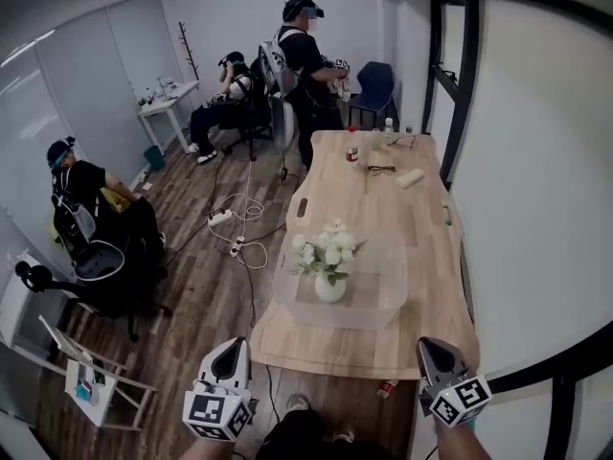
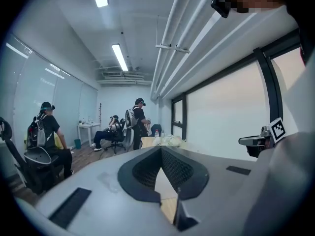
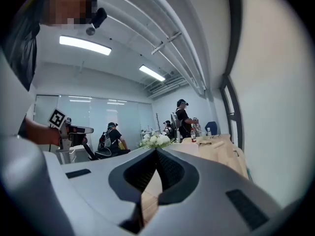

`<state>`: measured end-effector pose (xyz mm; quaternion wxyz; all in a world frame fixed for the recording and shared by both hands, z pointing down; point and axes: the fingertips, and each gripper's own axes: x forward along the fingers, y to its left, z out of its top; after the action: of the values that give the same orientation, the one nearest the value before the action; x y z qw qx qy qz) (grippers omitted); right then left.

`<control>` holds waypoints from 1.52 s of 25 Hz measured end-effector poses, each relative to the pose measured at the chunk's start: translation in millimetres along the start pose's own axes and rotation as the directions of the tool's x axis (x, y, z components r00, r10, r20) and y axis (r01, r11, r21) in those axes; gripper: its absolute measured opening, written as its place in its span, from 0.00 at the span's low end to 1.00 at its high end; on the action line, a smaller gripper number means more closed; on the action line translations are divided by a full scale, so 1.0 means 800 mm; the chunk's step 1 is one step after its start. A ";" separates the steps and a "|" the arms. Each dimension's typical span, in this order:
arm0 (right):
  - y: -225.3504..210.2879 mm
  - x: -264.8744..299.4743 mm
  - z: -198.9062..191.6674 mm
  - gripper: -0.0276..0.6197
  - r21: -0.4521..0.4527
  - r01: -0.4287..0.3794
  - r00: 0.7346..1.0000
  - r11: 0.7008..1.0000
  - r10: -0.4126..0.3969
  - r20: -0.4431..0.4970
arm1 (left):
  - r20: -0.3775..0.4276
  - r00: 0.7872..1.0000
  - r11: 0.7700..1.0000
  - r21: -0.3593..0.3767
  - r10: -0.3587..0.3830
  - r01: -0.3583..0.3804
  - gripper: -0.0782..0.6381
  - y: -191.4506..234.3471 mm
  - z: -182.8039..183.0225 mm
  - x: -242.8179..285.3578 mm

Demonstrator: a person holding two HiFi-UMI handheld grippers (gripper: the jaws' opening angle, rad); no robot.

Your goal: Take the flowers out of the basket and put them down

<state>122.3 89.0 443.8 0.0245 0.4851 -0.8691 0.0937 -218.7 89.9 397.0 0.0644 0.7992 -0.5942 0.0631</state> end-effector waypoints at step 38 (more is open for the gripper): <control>-0.021 0.286 0.046 0.07 -0.130 -0.127 0.974 0.983 0.098 -0.204 | 0.070 0.949 0.946 -0.085 -0.309 0.314 0.12 0.122 0.031 0.318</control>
<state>17.3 -118.1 440.5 0.1395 0.4203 -0.8930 0.0802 -239.1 -181.8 420.5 0.0952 0.8804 -0.4645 0.0016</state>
